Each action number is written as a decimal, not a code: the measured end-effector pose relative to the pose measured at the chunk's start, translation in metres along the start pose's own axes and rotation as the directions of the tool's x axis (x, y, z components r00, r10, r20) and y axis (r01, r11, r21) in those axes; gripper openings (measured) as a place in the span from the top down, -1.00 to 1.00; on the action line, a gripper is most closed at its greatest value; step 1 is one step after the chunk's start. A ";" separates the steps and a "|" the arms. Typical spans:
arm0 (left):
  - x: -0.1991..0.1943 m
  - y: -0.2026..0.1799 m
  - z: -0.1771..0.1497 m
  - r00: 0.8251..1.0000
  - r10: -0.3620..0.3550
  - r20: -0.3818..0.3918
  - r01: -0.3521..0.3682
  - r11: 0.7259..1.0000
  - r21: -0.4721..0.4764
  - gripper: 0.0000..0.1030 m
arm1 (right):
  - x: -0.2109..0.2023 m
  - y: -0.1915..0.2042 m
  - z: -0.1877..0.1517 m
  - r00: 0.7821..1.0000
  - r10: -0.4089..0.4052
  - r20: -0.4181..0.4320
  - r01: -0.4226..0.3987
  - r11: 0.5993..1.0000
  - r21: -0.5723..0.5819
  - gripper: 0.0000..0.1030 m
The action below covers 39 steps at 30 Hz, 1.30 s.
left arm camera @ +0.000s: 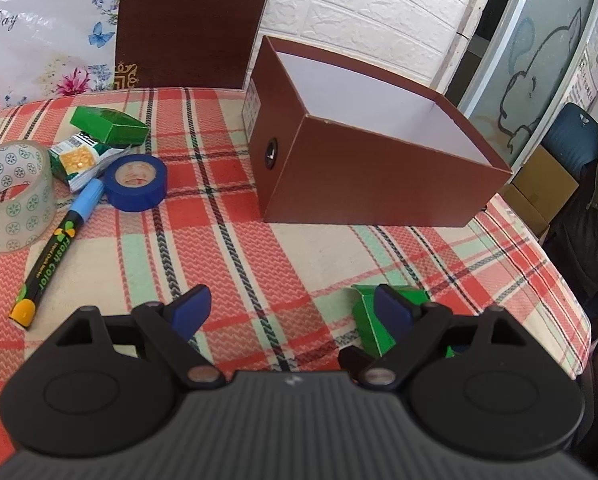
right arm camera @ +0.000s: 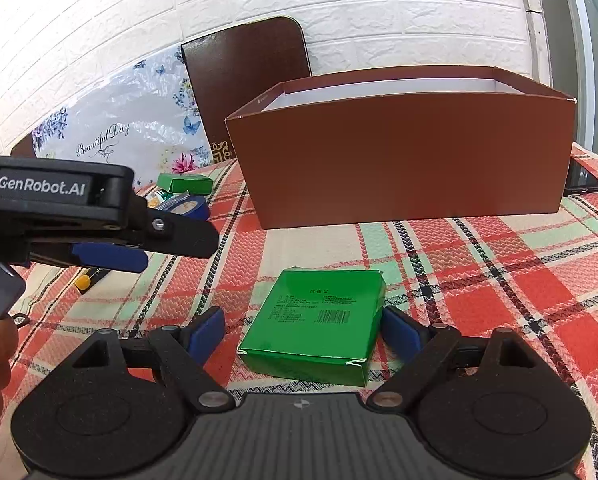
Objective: Organize objects
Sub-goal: 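Grasp the green box with the left gripper while the right gripper holds it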
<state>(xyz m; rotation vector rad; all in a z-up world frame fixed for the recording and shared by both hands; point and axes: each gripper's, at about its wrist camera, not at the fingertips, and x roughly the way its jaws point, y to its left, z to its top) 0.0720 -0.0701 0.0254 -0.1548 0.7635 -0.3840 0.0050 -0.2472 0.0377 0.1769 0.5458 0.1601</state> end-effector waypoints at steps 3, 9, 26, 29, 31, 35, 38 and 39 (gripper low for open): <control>0.006 -0.003 0.000 1.000 -0.010 -0.017 0.010 1.000 0.004 -0.74 | 0.001 0.000 0.000 1.000 0.000 0.000 0.000 1.000 -0.001 -0.69; 0.013 -0.006 -0.005 0.998 -0.032 -0.054 0.032 0.999 0.004 -0.78 | 0.003 0.001 0.000 1.000 -0.004 -0.006 0.004 1.000 -0.019 -0.67; 0.031 -0.017 -0.001 0.991 -0.039 -0.128 0.038 0.999 -0.006 -0.64 | -0.001 0.004 -0.001 0.998 0.052 -0.023 -0.053 0.997 -0.048 -0.60; 0.037 -0.031 -0.005 0.979 -0.107 -0.174 0.114 0.993 0.026 -0.16 | 0.001 0.008 -0.001 0.999 0.038 -0.029 -0.040 0.997 -0.071 -0.60; 0.036 -0.040 -0.006 0.980 -0.107 -0.170 0.118 0.992 0.054 -0.14 | 0.000 0.006 -0.001 0.999 0.030 -0.016 -0.031 0.998 -0.060 -0.21; 0.012 -0.049 0.025 0.977 -0.196 -0.081 0.200 0.979 0.044 0.05 | -0.018 -0.007 0.006 0.994 0.016 0.105 -0.019 1.000 0.023 -0.17; -0.003 -0.073 0.061 0.974 -0.225 0.030 0.219 0.967 0.131 -0.03 | -0.038 -0.001 0.028 0.953 -0.028 0.303 0.052 0.996 -0.070 -0.18; -0.002 -0.083 0.074 0.973 -0.222 0.058 0.210 0.964 0.165 -0.06 | -0.040 -0.003 0.039 0.937 -0.036 0.349 0.069 0.994 -0.084 -0.18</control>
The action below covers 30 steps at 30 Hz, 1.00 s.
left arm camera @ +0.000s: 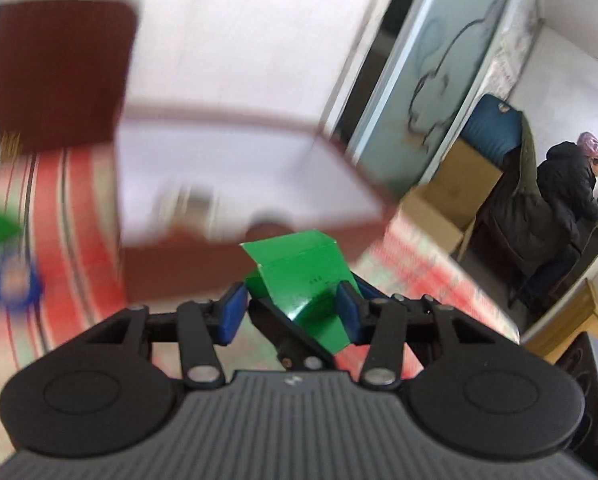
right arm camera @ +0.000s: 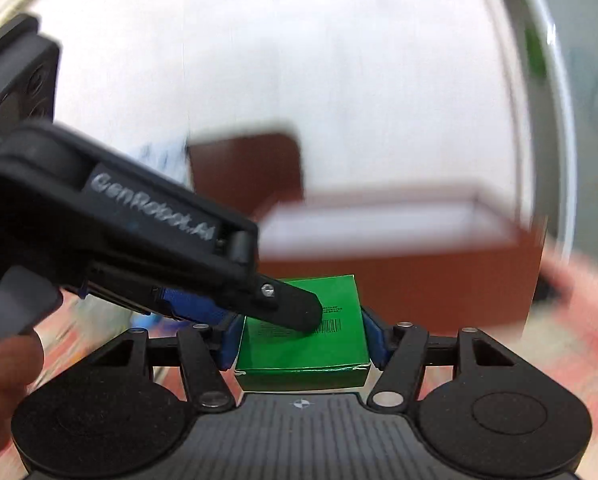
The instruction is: Organize objects
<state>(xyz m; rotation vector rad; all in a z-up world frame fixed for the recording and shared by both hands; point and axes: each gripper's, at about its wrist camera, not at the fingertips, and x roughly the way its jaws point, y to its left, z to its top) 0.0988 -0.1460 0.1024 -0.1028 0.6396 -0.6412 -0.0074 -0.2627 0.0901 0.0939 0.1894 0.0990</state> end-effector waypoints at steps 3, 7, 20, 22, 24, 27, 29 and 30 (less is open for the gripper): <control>0.025 -0.017 0.038 0.998 0.022 0.057 -0.027 0.996 0.091 -0.18 | 0.024 -0.019 0.032 0.995 -0.036 0.090 0.039 0.999 -0.029 -0.18; 0.057 -0.020 0.060 0.986 0.128 0.107 -0.137 0.987 0.080 -0.41 | 0.083 -0.055 0.058 0.992 -0.119 0.039 0.121 0.990 -0.068 -0.25; 0.001 0.012 -0.020 0.966 0.209 0.150 -0.221 0.973 0.071 -0.59 | 0.023 -0.068 -0.002 0.982 -0.178 -0.067 0.188 0.957 0.220 -0.42; -0.011 0.015 -0.032 0.965 0.216 0.148 -0.228 0.971 0.076 -0.59 | 0.023 -0.060 -0.019 0.976 -0.147 -0.163 0.185 0.951 0.246 -0.42; -0.020 0.020 -0.044 0.963 0.227 0.146 -0.239 0.968 0.071 -0.59 | 0.021 -0.050 -0.026 0.969 -0.130 -0.209 0.183 0.950 0.253 -0.42; -0.028 0.034 -0.062 0.961 0.253 0.113 -0.258 0.965 0.040 -0.59 | 0.027 -0.041 -0.028 0.965 -0.110 -0.236 0.170 0.954 0.248 -0.48; -0.029 0.047 -0.074 0.955 0.284 0.085 -0.287 0.957 0.027 -0.59 | 0.030 -0.039 -0.035 0.957 -0.112 -0.269 0.177 0.956 0.235 -0.48; -0.031 0.053 -0.080 0.951 0.302 0.071 -0.305 0.952 0.023 -0.59 | 0.032 -0.040 -0.035 0.953 -0.108 -0.282 0.180 0.954 0.241 -0.48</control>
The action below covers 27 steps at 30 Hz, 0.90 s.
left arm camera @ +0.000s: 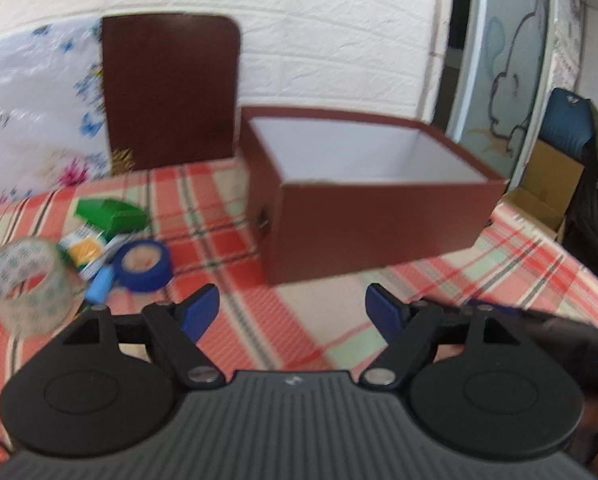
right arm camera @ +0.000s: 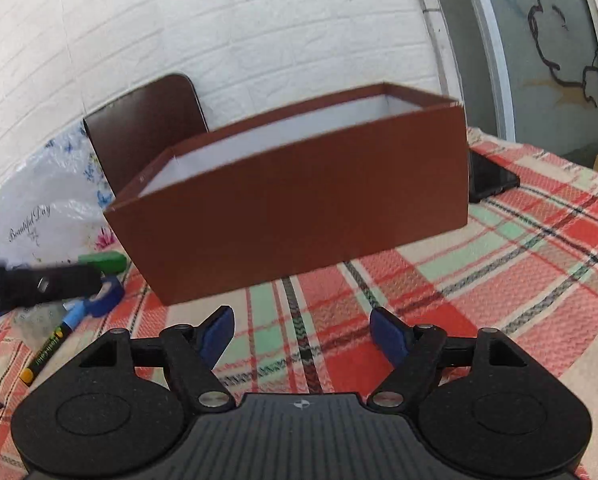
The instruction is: Organize objects
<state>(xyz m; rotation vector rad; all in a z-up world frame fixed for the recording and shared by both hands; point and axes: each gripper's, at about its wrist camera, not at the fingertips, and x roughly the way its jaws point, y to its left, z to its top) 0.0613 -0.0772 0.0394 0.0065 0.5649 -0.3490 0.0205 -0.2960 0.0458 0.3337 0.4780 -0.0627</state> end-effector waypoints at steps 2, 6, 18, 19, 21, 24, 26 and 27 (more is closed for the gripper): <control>-0.001 0.016 -0.011 0.999 0.037 -0.019 -0.038 0.999 -0.015 -0.59 | 0.001 -0.006 -0.001 1.000 0.006 -0.010 -0.006 1.000 0.028 -0.48; -0.004 0.047 -0.028 0.993 0.105 -0.059 -0.109 0.992 -0.070 -0.59 | -0.001 -0.009 -0.002 1.000 0.015 -0.013 -0.015 0.999 0.049 -0.48; -0.035 0.099 -0.052 0.974 0.226 -0.030 -0.228 0.966 -0.124 -0.59 | 0.004 0.012 -0.001 0.999 -0.032 -0.043 0.029 0.997 -0.074 -0.49; -0.041 0.107 -0.052 0.967 0.253 -0.015 -0.253 0.959 -0.128 -0.59 | 0.004 0.019 -0.002 0.998 -0.005 -0.058 -0.001 0.996 -0.094 -0.49; -0.053 0.128 -0.054 0.947 0.320 0.006 -0.315 0.937 -0.149 -0.59 | 0.005 0.038 -0.007 0.993 0.076 -0.095 -0.088 0.988 -0.127 -0.49; -0.061 0.169 -0.065 0.896 0.443 -0.026 -0.437 0.873 -0.216 -0.59 | 0.012 0.084 -0.019 0.970 0.184 -0.158 -0.219 0.945 -0.242 -0.46; -0.064 0.200 -0.075 0.881 0.467 -0.076 -0.463 0.817 -0.345 -0.59 | 0.019 0.116 -0.025 0.950 0.249 -0.191 -0.299 0.902 -0.311 -0.39; -0.069 0.213 -0.080 0.891 0.451 -0.054 -0.429 0.798 -0.423 -0.59 | 0.023 0.129 -0.026 0.941 0.273 -0.199 -0.327 0.884 -0.333 -0.38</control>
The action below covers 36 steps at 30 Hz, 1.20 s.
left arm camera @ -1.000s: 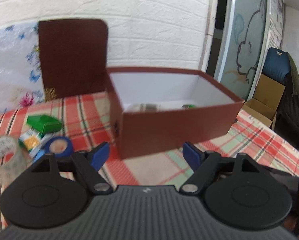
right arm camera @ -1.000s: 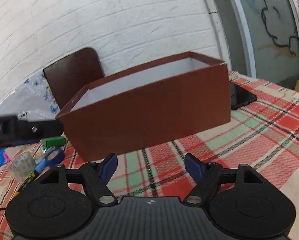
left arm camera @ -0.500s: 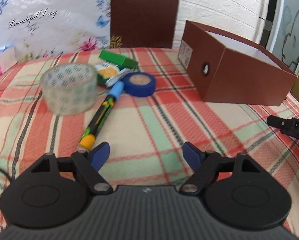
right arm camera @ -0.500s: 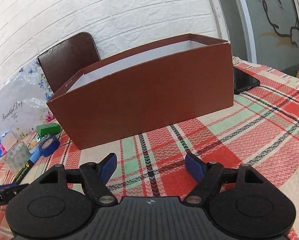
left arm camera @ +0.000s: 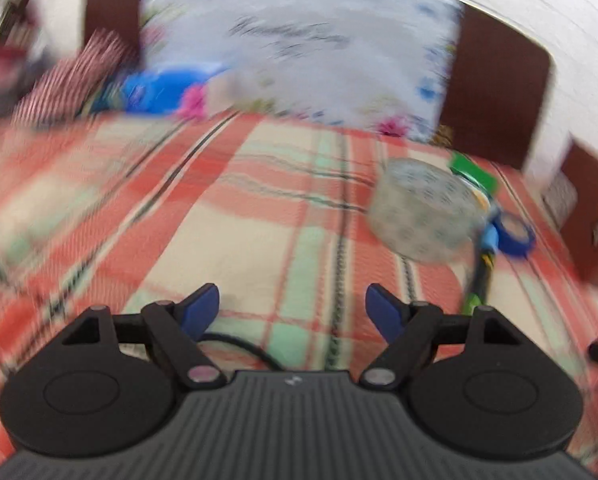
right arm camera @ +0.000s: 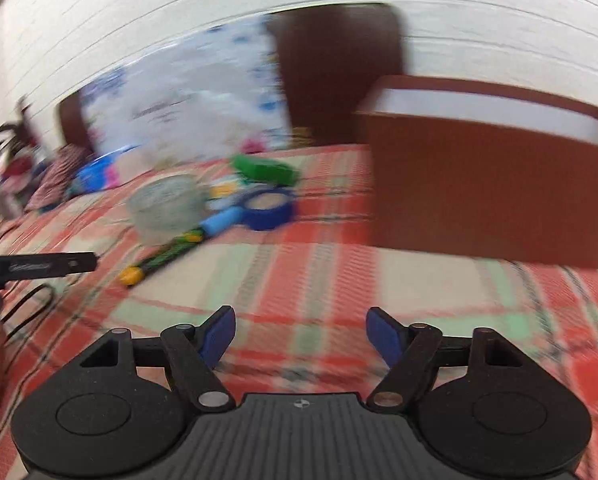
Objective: Organize objects
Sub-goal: 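Grasp the blue-capped marker with the right gripper and lift it, then grasp the marker with the left gripper while the right gripper releases it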
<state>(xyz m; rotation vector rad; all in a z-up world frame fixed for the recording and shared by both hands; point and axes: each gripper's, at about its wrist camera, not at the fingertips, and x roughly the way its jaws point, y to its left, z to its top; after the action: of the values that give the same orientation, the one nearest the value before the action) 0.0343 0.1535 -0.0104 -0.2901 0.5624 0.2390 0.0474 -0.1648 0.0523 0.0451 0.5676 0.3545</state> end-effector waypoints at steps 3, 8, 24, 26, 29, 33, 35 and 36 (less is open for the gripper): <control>0.002 0.012 0.001 0.999 -0.017 0.037 0.019 0.998 -0.067 -0.64 | 0.027 0.025 0.020 0.998 0.063 -0.002 -0.063 0.998 -0.016 -0.38; 0.005 0.008 0.001 0.999 -0.030 0.040 0.032 0.998 -0.048 -0.73 | 0.079 0.051 0.052 0.995 0.097 -0.018 -0.096 0.993 0.074 -0.38; 0.006 -0.001 -0.001 1.000 -0.005 0.026 0.005 1.000 0.000 -0.75 | 0.020 0.036 0.001 0.997 -0.055 -0.058 0.046 0.987 -0.152 0.70; 0.007 -0.008 -0.001 1.000 0.007 0.011 -0.007 0.999 0.037 -0.77 | 0.000 0.016 -0.008 0.994 -0.088 -0.058 0.082 0.992 -0.099 0.70; 0.007 -0.029 -0.003 0.999 -0.003 -0.032 0.007 0.991 0.132 -0.77 | -0.025 -0.005 -0.020 0.989 -0.136 -0.055 0.133 0.990 -0.040 0.70; -0.005 -0.067 -0.005 0.966 -0.218 -0.141 0.231 0.969 0.087 -0.77 | -0.044 -0.023 -0.030 0.993 -0.106 -0.051 0.109 0.993 0.053 0.70; -0.005 -0.092 -0.008 0.897 -0.372 -0.240 0.386 0.922 0.015 -0.78 | -0.046 -0.027 -0.030 0.996 -0.082 -0.048 0.086 0.992 0.094 0.69; -0.003 -0.104 -0.011 0.850 -0.440 -0.291 0.452 0.892 -0.027 -0.78 | -0.047 -0.026 -0.031 0.997 -0.072 -0.042 0.076 0.992 0.100 0.69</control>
<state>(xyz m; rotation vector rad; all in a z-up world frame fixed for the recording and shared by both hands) 0.0577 0.0525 0.0038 -0.4102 0.7722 -0.2748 0.0024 -0.2075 0.0473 0.1148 0.6231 0.2550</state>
